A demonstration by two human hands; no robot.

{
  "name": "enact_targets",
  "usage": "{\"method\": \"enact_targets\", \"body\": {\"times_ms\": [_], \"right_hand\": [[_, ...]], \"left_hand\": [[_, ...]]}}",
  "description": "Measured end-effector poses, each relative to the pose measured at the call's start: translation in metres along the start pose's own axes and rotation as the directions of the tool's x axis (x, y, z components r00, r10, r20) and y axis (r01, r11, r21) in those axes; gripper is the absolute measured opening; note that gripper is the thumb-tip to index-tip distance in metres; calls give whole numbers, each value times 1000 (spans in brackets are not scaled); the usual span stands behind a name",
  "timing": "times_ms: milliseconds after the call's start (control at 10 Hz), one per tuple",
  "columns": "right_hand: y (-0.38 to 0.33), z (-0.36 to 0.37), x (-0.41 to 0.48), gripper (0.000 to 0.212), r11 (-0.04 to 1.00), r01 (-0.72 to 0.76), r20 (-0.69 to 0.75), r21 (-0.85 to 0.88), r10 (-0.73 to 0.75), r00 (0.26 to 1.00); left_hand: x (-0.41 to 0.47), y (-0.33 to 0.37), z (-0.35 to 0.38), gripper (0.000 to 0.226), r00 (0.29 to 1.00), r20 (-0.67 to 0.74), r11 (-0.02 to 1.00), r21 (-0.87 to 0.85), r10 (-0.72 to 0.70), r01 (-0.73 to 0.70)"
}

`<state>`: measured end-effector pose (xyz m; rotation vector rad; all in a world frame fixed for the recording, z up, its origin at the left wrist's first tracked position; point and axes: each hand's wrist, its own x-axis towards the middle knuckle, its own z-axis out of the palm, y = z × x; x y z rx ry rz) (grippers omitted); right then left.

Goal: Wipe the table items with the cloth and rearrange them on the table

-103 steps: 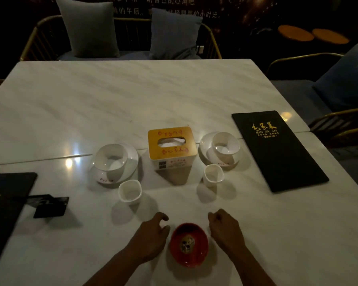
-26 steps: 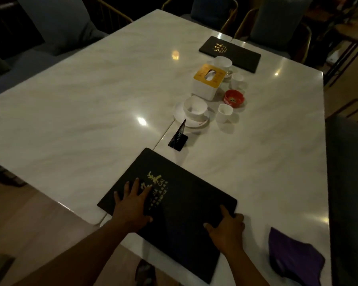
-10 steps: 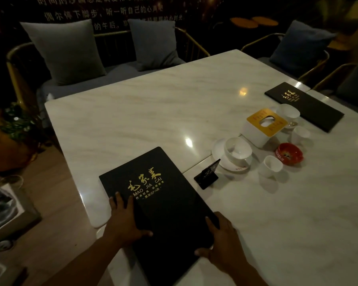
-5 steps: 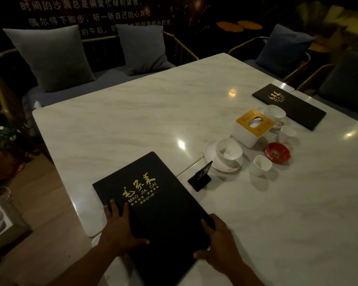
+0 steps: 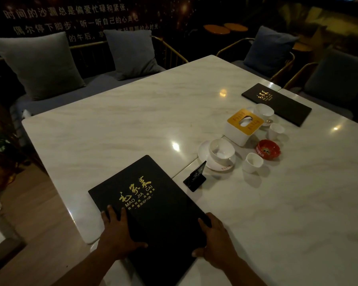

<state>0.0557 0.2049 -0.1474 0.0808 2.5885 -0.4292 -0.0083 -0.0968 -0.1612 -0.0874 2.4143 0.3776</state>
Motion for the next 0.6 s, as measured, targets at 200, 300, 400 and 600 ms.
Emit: {"method": "enact_targets", "body": {"times_ms": [200, 300, 400, 600], "right_hand": [[1, 1, -4, 100, 996, -47, 1, 69, 47, 999], [3, -15, -15, 74, 962, -113, -66, 247, 133, 989], [9, -44, -31, 59, 937, -146, -85, 318, 182, 980], [10, -114, -68, 62, 891, -202, -183, 407, 296, 938]], "left_hand": [[-2, 7, -6, 139, 1000, -6, 998, 54, -30, 31], [0, 21, -25, 113, 998, -45, 998, 58, 35, -32], [-5, 47, -58, 79, 981, 27, 981, 32, 191, -192], [-49, 121, -127, 57, 892, 29, 889, 68, 452, -452]]}}
